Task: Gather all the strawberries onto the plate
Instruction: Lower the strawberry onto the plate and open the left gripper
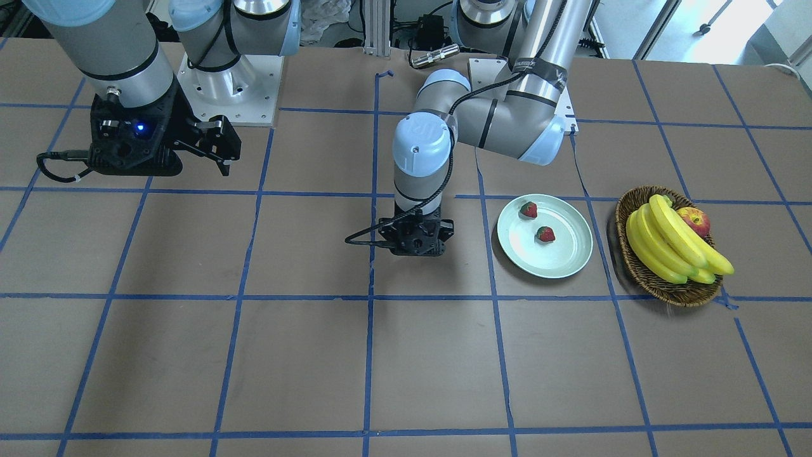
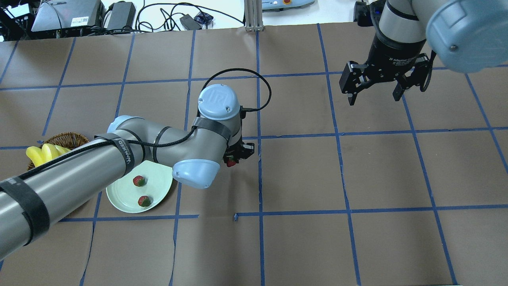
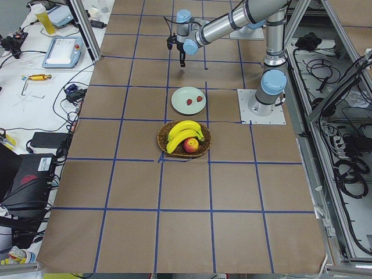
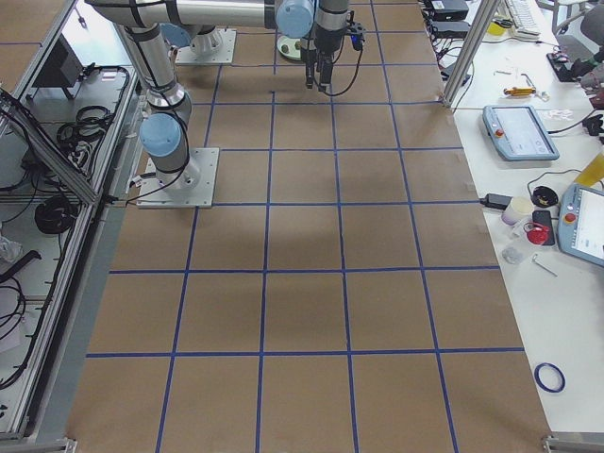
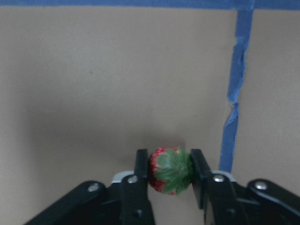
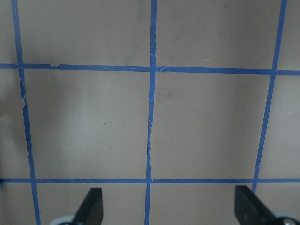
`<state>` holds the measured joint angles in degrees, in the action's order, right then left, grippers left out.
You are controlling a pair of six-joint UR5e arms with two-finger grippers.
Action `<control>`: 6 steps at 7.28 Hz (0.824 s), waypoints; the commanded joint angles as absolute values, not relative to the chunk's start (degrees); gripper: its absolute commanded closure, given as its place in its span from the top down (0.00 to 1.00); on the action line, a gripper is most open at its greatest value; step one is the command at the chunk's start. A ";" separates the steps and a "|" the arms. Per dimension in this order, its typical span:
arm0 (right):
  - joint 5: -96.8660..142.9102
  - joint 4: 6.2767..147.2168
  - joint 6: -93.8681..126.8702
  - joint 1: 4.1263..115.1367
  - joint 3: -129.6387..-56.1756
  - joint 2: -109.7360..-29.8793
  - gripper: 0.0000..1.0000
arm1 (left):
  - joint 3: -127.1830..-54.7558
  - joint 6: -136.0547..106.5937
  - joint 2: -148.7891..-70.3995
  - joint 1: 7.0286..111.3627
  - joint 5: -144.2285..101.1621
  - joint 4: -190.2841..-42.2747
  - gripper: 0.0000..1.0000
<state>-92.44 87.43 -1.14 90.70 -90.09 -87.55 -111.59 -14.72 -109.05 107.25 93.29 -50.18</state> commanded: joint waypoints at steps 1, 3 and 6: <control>-92.46 87.45 -1.14 90.70 -90.09 -87.54 1.00 | -112.58 0.19 -104.70 96.73 97.18 -58.33 0.10; -92.46 87.45 -1.05 90.70 -90.09 -87.54 1.00 | -118.44 10.32 -101.70 88.81 100.18 -58.72 0.15; -92.37 87.45 -1.05 90.70 -90.00 -87.54 1.00 | -121.29 7.76 -100.46 87.36 100.65 -57.66 1.00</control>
